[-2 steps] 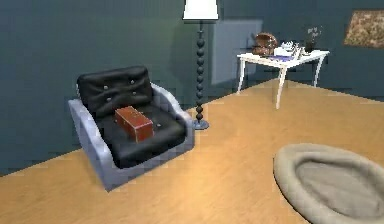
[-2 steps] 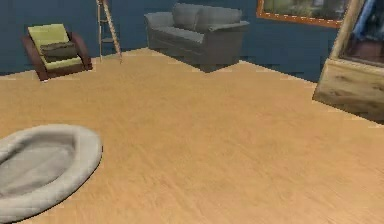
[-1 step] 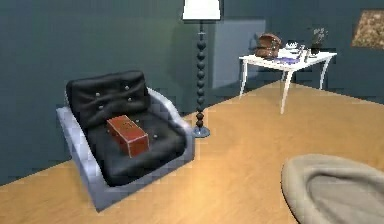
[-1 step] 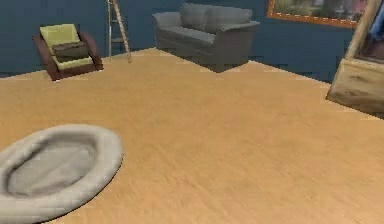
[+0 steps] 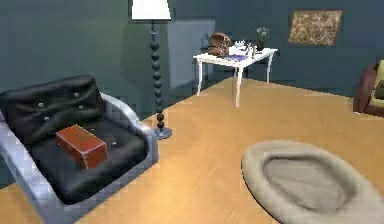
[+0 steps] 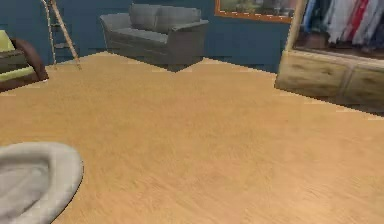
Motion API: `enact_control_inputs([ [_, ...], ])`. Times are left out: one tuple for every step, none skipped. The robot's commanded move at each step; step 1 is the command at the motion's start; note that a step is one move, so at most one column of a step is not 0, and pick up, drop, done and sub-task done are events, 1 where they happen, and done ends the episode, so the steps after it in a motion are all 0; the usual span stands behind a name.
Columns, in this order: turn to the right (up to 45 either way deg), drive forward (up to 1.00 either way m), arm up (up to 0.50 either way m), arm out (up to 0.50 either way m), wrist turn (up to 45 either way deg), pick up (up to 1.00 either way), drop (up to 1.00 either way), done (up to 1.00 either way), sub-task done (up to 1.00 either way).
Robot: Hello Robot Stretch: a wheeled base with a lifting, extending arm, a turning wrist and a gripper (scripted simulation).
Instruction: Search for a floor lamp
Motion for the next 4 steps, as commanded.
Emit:
enact_control_inputs([
  [0.0,1.0,0.0,0.0,0.0,0.0,0.0,0.0,0.0],
  [0.0,0.25,0.0,0.0,0.0,0.0,0.0,0.0,0.0],
  [-18.0,0.0,0.0,0.0,0.0,0.0,0.0,0.0,0.0],
  [0.0,0.0,0.0,0.0,0.0,0.0,0.0,1.0,0.0],
])
